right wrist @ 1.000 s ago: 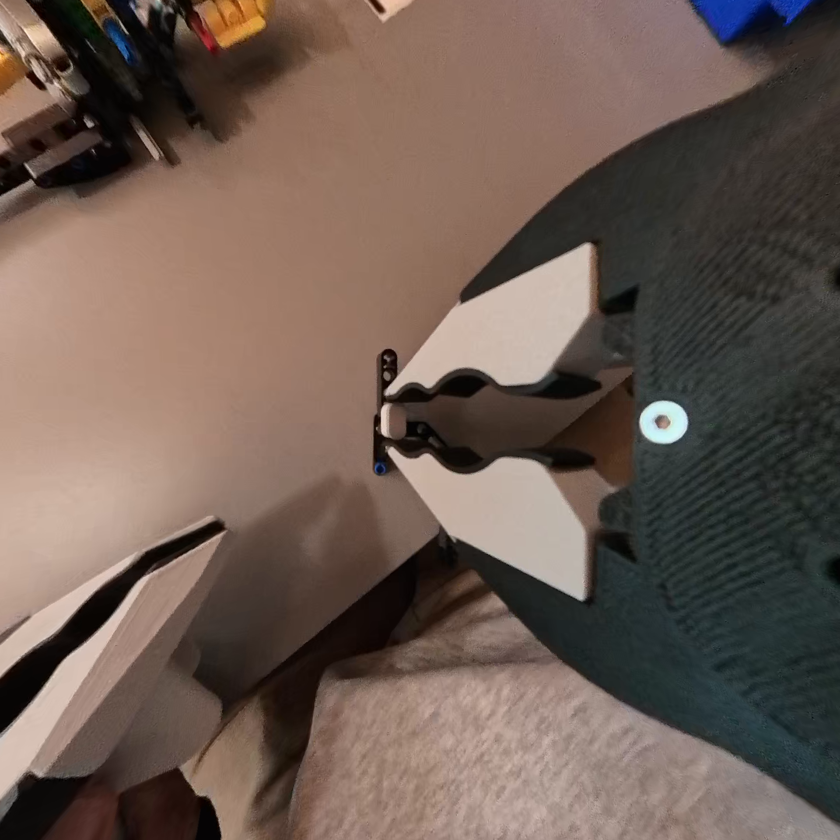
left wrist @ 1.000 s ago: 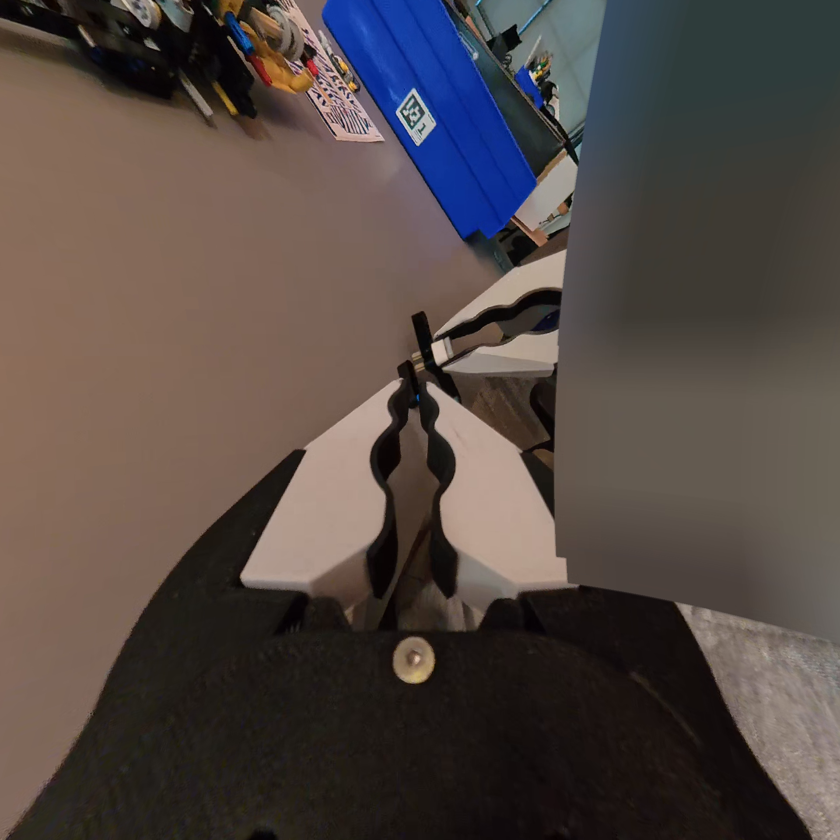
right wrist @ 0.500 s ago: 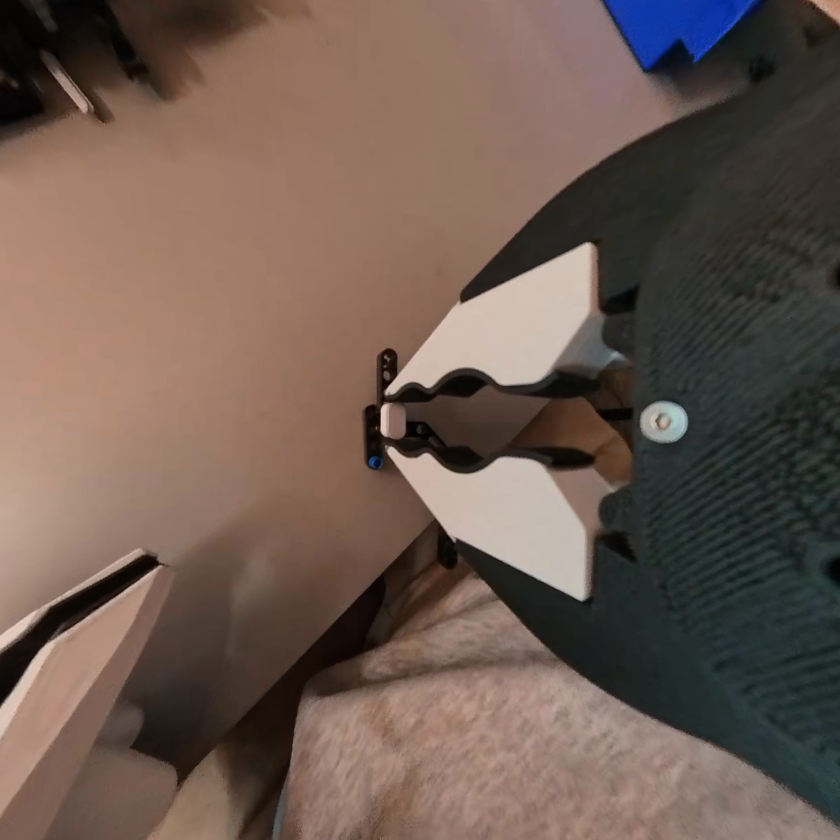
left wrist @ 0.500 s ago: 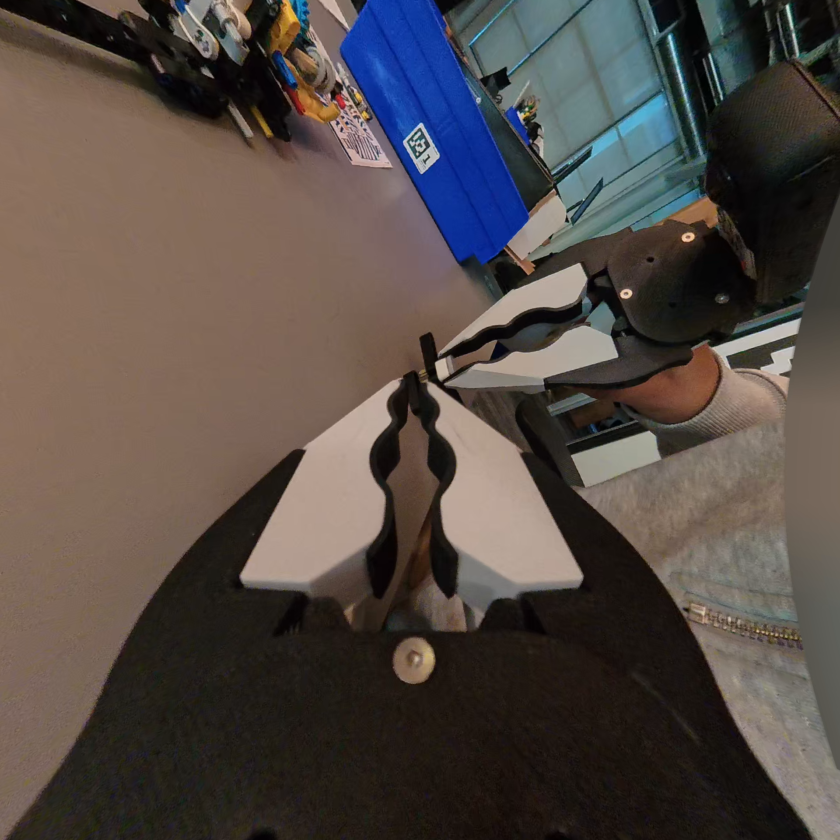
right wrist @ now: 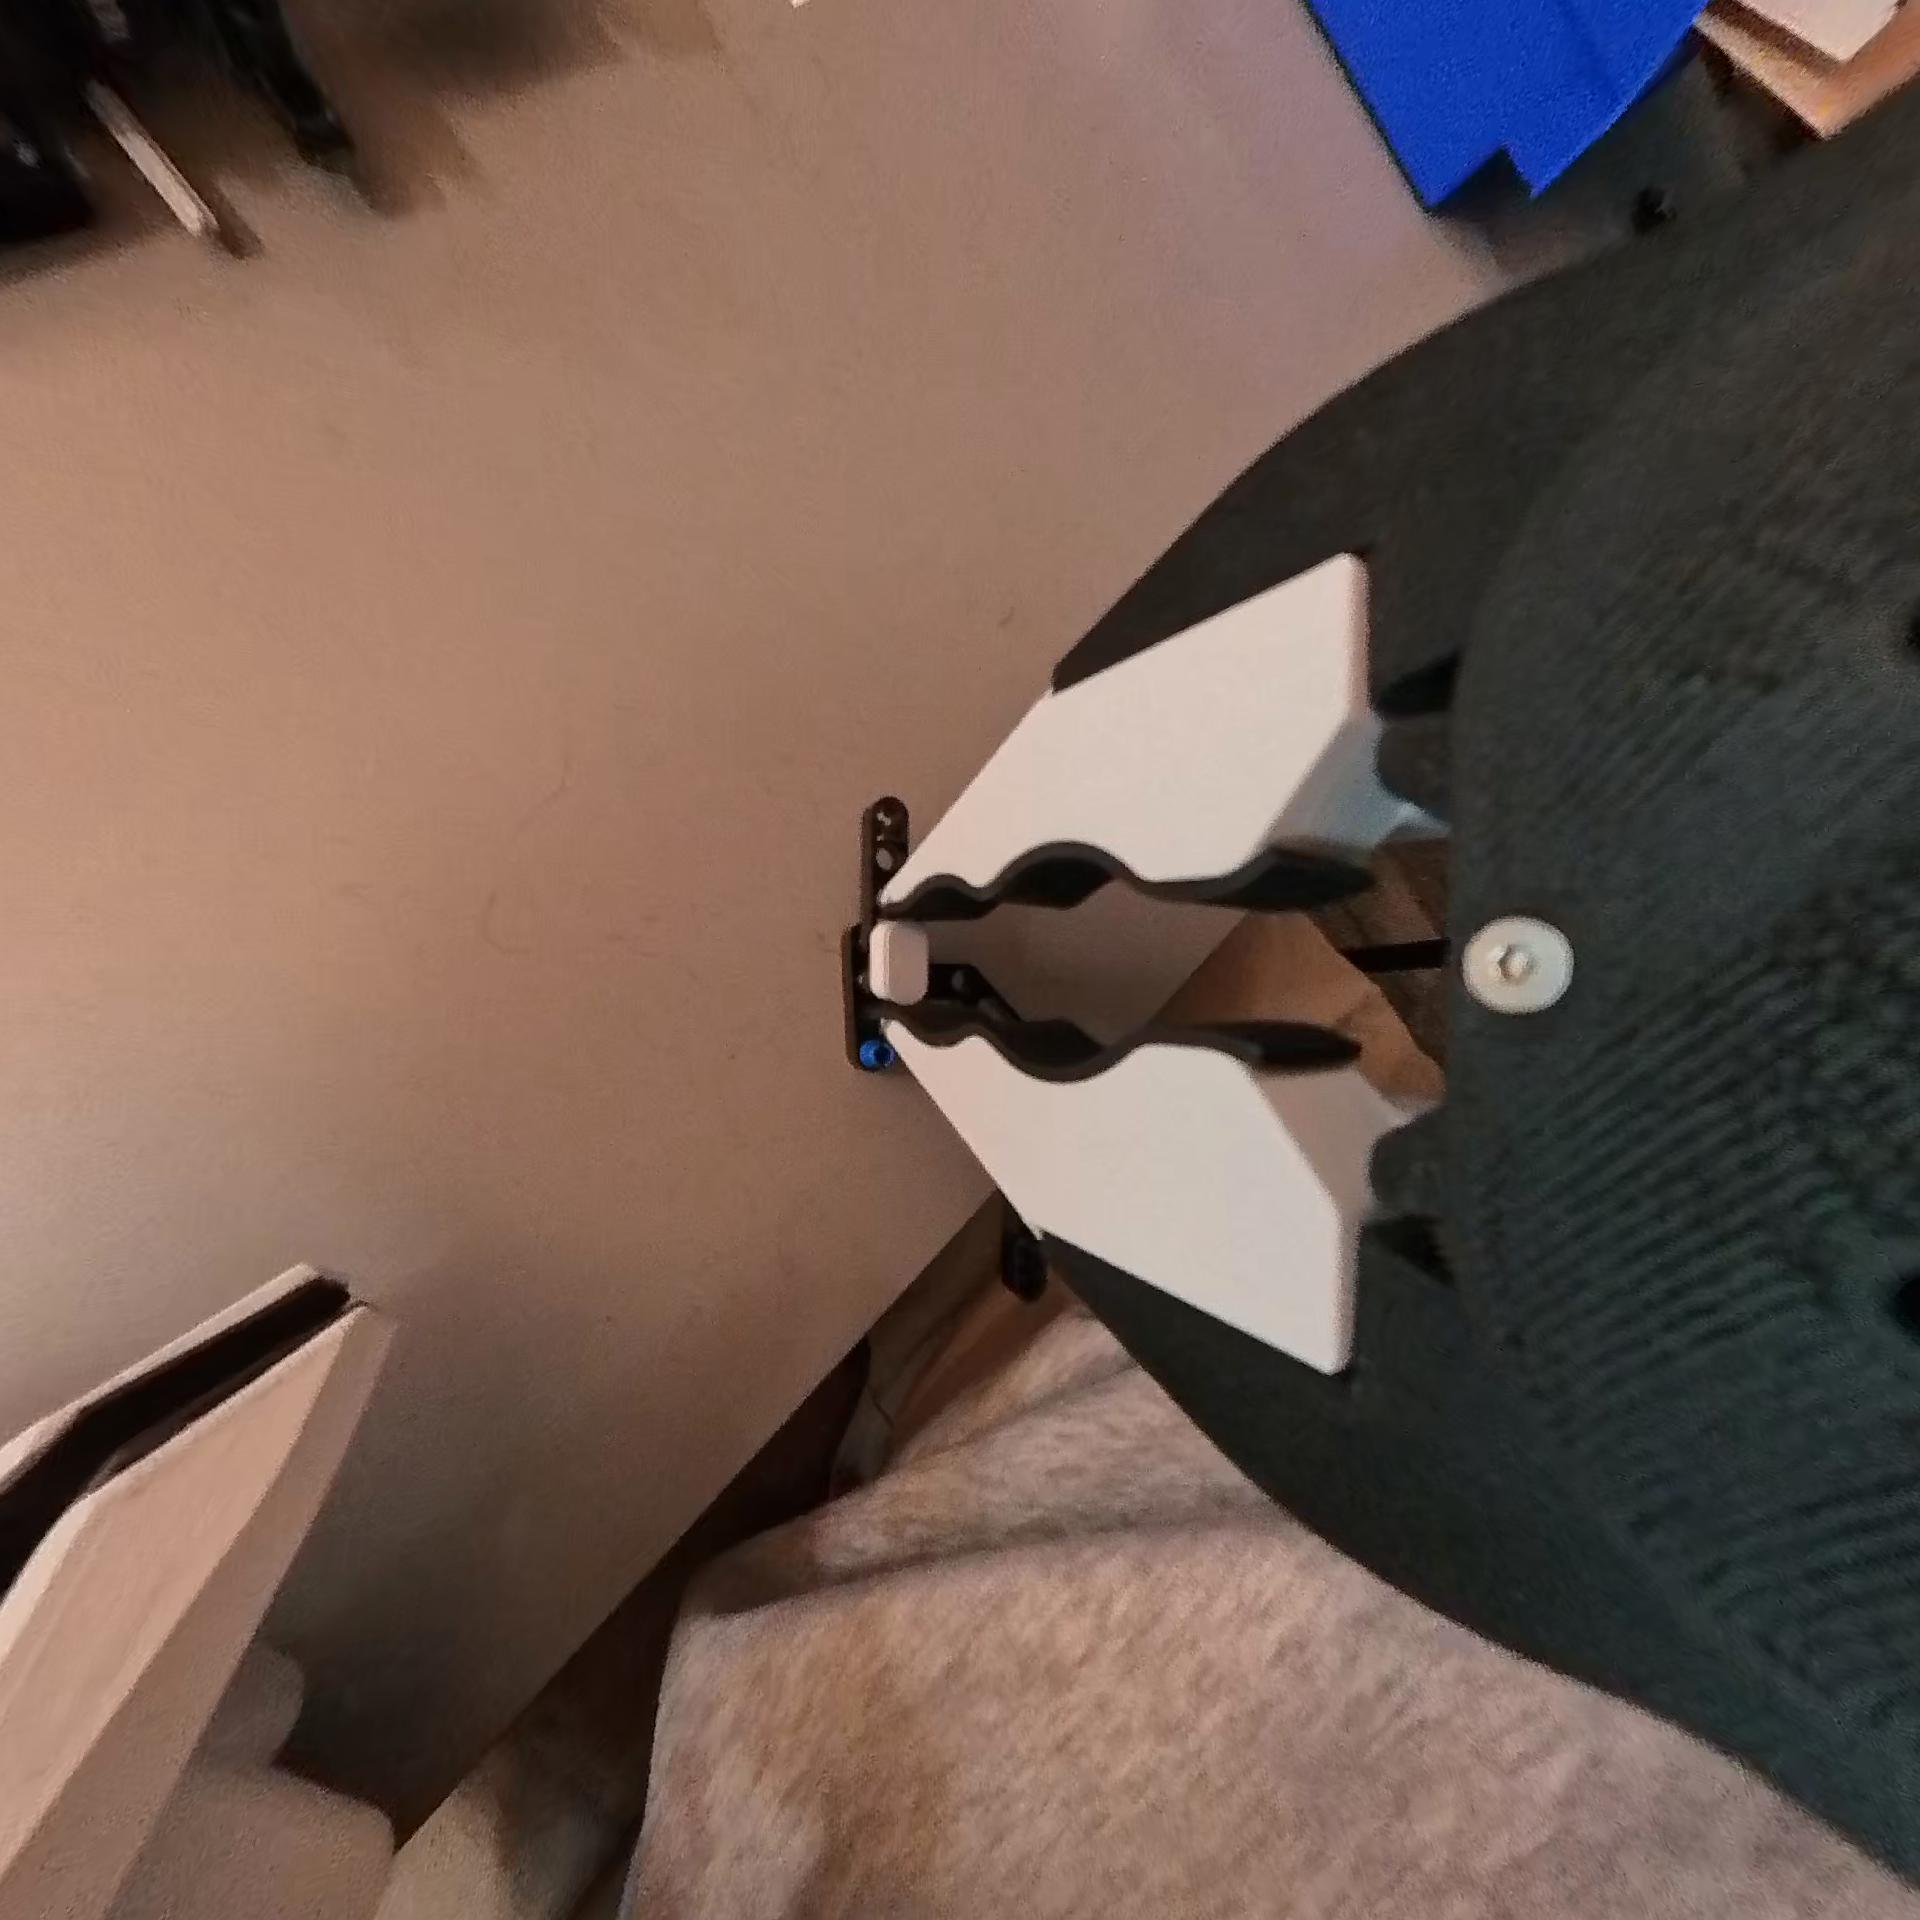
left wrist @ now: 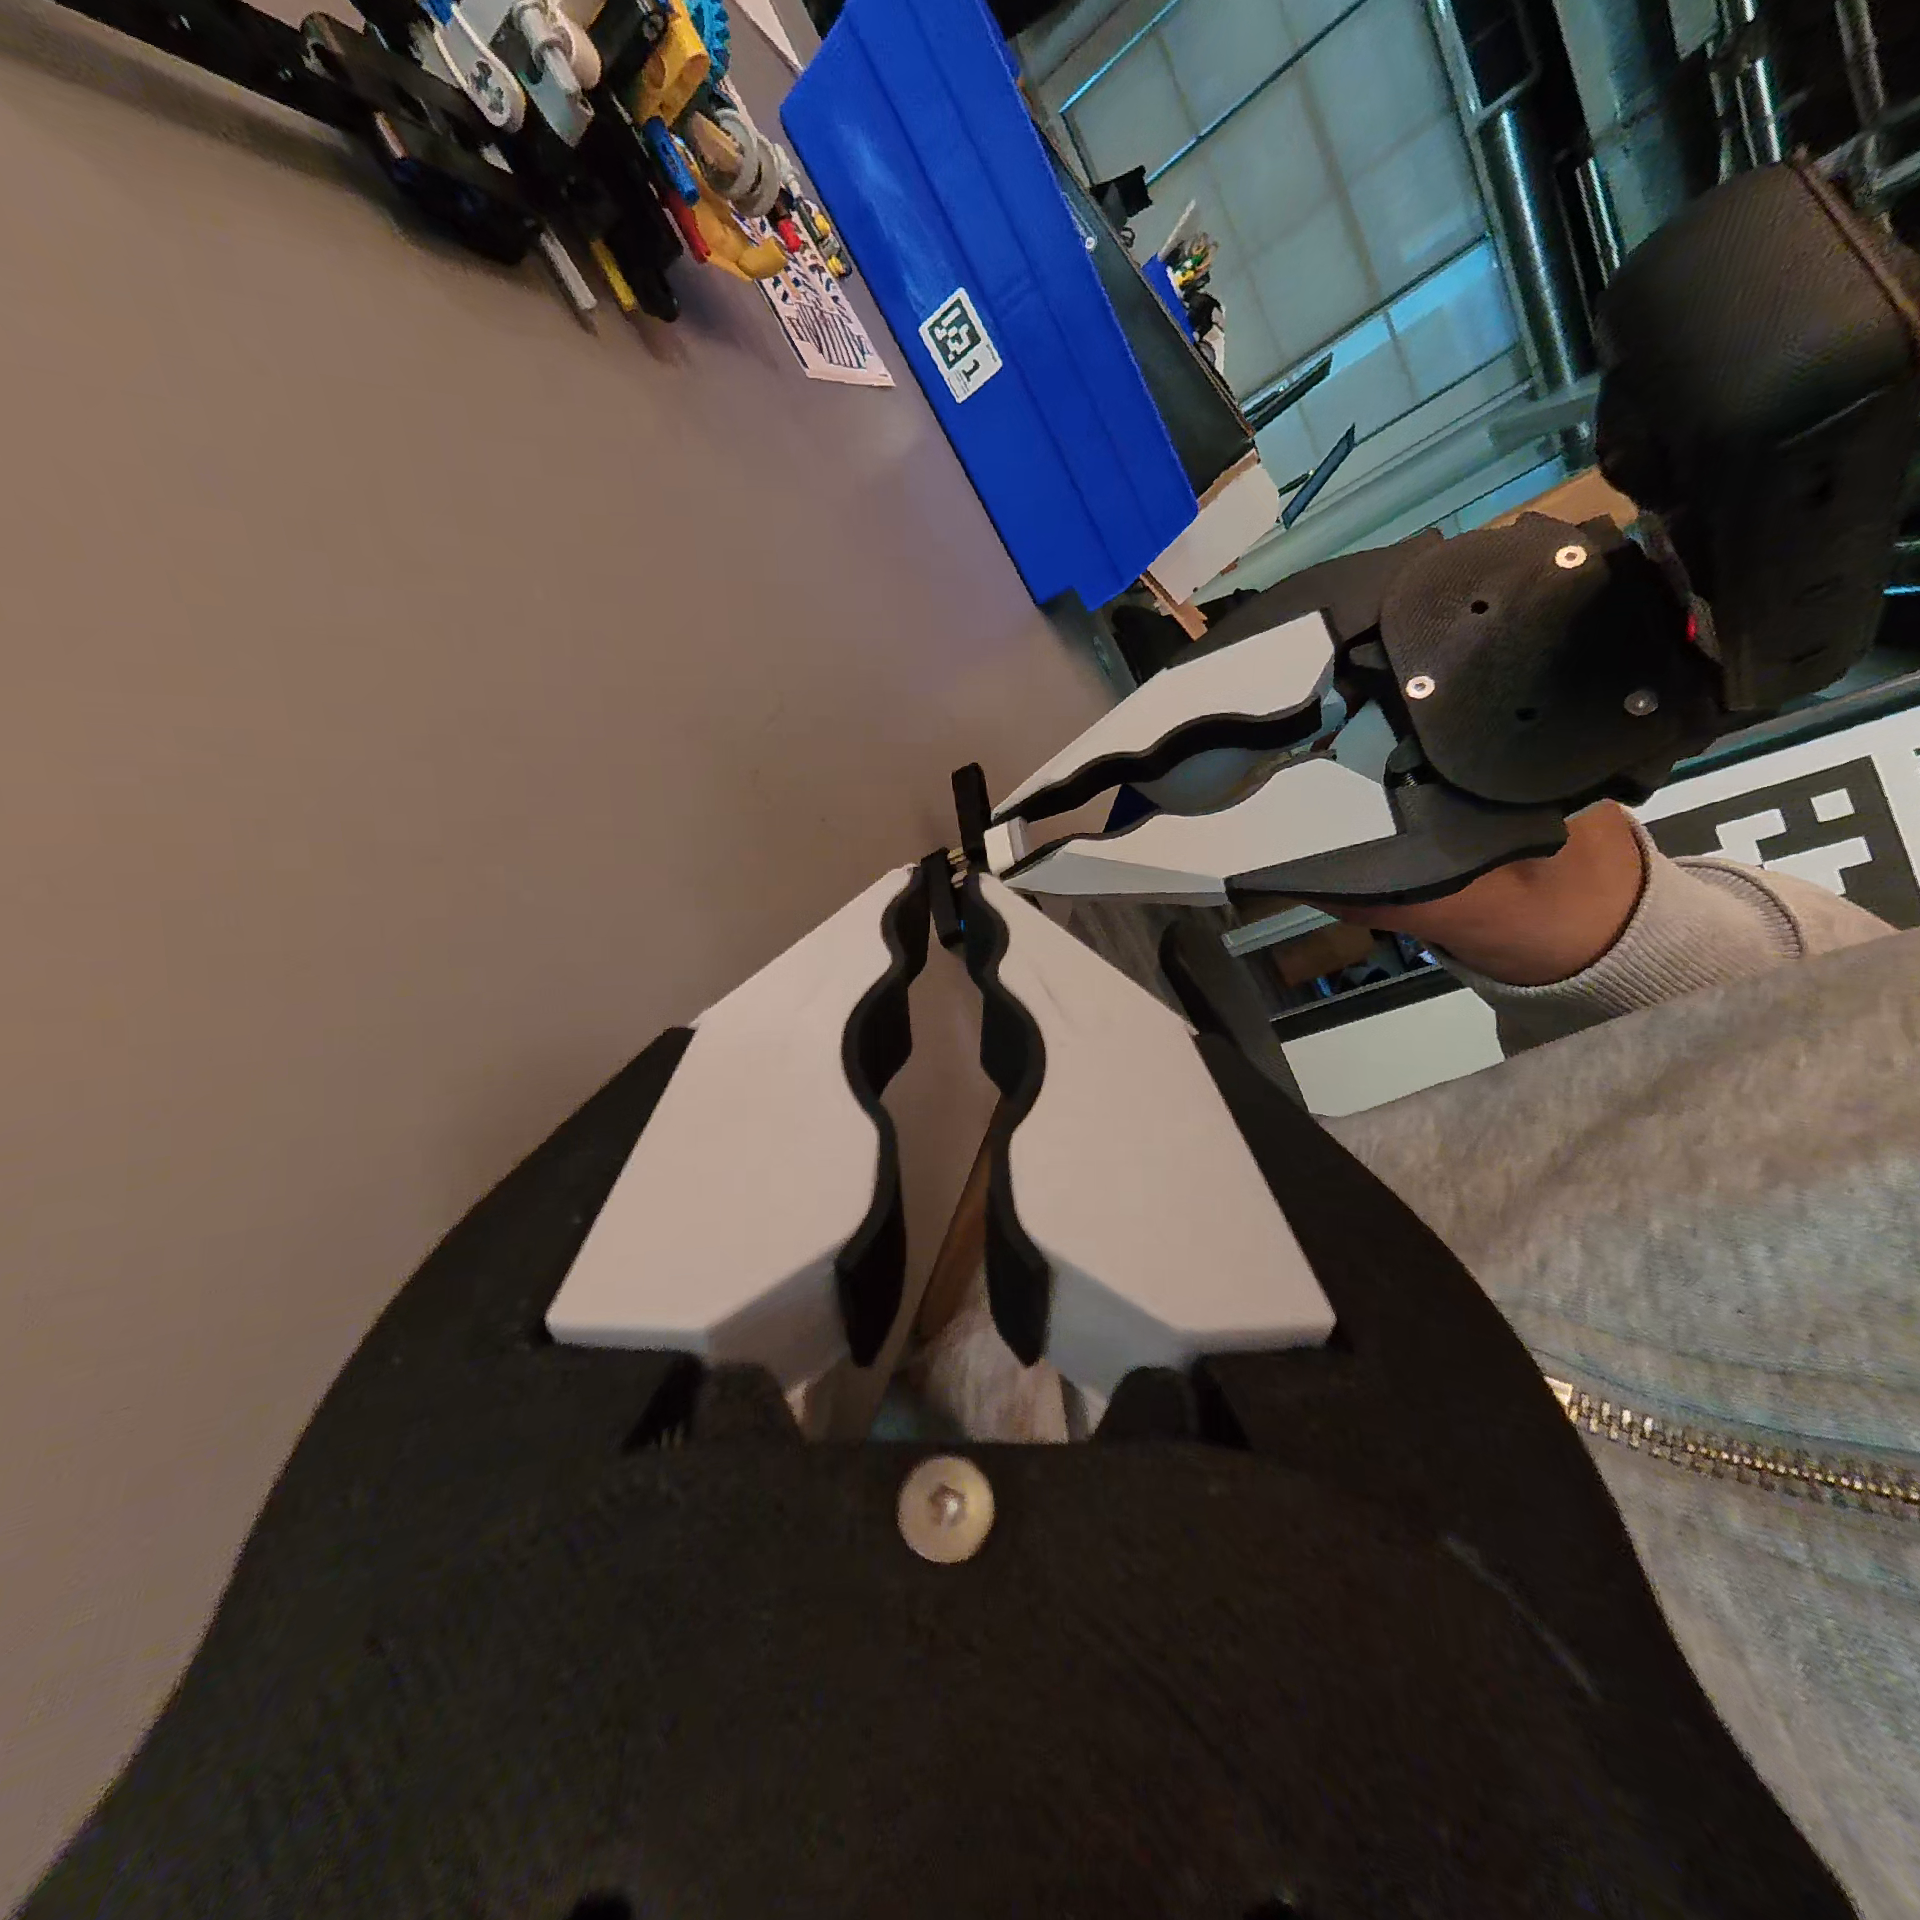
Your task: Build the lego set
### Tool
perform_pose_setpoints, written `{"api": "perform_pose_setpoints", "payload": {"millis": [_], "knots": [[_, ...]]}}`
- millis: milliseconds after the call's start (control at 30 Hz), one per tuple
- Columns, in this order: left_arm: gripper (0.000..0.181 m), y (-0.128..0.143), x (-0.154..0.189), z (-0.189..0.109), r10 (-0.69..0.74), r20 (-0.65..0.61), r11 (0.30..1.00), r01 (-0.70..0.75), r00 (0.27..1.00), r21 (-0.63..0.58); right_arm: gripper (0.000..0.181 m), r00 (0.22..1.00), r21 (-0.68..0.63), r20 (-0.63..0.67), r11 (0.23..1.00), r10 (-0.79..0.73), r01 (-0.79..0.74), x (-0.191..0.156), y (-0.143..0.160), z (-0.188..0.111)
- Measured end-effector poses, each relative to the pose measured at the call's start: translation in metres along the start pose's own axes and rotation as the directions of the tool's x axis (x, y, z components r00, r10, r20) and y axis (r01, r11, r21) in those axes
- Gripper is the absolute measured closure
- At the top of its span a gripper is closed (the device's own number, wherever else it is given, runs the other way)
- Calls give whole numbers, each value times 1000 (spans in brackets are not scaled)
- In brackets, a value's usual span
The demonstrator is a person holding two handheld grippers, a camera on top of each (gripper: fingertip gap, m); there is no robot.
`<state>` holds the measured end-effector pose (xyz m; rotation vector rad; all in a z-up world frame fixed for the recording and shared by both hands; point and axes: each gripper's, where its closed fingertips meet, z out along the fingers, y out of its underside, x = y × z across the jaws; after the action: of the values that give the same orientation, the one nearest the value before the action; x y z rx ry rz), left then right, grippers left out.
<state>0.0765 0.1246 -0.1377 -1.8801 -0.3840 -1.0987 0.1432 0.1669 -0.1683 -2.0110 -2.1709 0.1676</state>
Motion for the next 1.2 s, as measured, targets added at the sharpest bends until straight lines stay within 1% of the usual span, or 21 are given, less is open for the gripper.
{"api": "perform_pose_setpoints", "payload": {"millis": [200,500,800,967,1033,1200], "knots": [[176,0,0,0,-1,0,1000,1,1000,-2,167,1000,-17,-9,1000,-17,17,1,0,1],[176,2,-2,0,-3,6,1000,3,1000,-10,166,1000,-31,28,1000,-4,5,2,0,1],[175,2,-4,0,-10,10,1000,10,1000,-12,166,999,-45,31,999,-11,12,2,0,2],[175,2,-5,-1,-12,13,1000,12,1000,-12,167,999,-64,29,998,-22,24,2,1,2],[175,1,-6,-1,-13,15,1000,13,1000,-11,166,999,-89,32,996,-17,20,2,6,4],[175,2,-7,0,-18,17,1000,18,1000,-14,167,999,-67,40,998,-3,5,2,5,4]]}}
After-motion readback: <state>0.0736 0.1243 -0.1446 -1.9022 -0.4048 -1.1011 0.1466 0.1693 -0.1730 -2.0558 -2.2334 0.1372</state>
